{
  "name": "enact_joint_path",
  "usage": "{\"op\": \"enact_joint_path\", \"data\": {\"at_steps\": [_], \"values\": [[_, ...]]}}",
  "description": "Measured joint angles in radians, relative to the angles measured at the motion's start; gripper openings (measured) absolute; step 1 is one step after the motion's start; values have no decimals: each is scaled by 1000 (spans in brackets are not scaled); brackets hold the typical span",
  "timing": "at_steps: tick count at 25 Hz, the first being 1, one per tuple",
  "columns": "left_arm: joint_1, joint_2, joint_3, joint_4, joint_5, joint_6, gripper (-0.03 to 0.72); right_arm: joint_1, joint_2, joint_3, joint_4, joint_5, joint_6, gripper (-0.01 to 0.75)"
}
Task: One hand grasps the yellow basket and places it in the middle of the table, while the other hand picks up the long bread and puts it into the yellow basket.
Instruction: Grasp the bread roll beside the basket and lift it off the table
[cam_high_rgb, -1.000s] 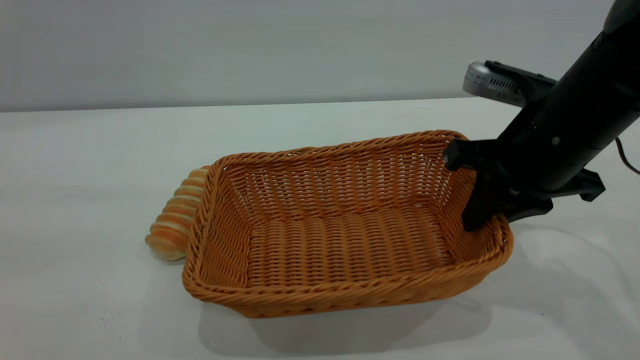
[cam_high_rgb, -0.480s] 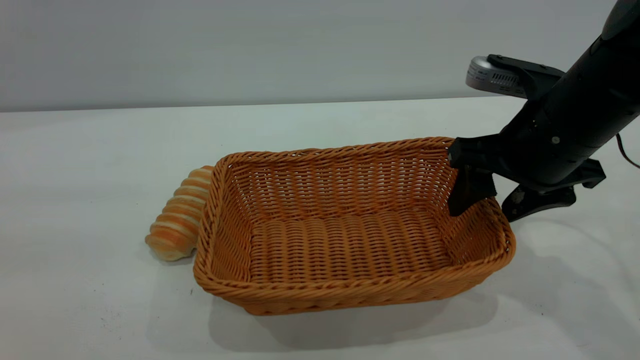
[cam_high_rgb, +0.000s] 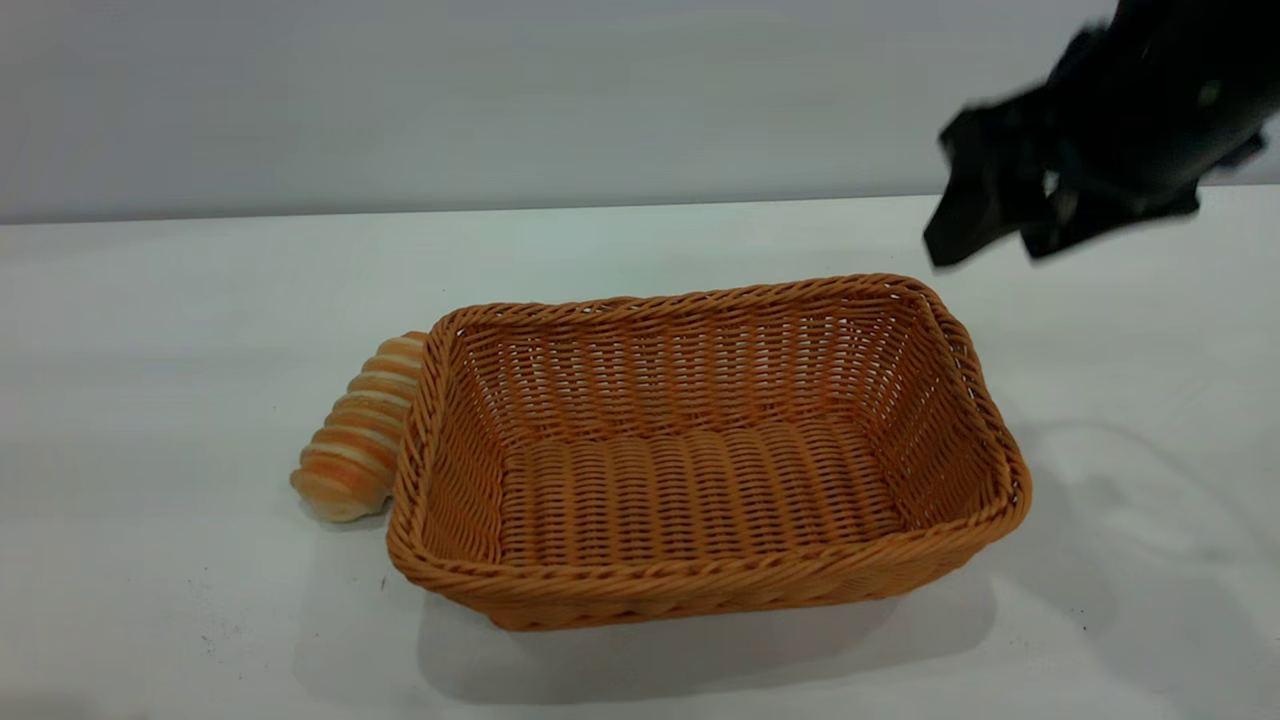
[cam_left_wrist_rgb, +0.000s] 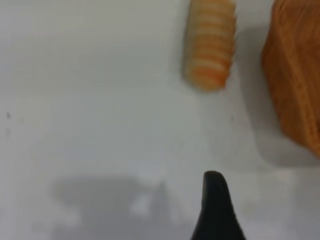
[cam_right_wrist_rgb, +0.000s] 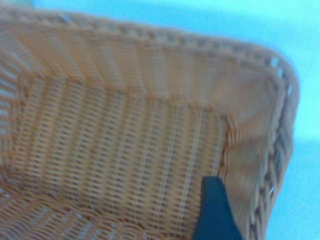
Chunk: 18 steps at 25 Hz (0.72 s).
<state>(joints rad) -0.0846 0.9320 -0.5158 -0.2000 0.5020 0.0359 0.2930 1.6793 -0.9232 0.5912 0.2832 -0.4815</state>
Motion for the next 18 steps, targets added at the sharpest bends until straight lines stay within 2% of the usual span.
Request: {"op": "enact_joint_path", "data": {"at_steps": [4,10,18], "values": [[0,137,0,-1,-57,0,559,0,-77,0,-2,40,0,561],[0,296,-5,-3,-249,0,559,0,-112,1,31,100,-4,559],[0,564,-109,-9,-337,0,559,0,-114,1,113,105,-84,559]]}}
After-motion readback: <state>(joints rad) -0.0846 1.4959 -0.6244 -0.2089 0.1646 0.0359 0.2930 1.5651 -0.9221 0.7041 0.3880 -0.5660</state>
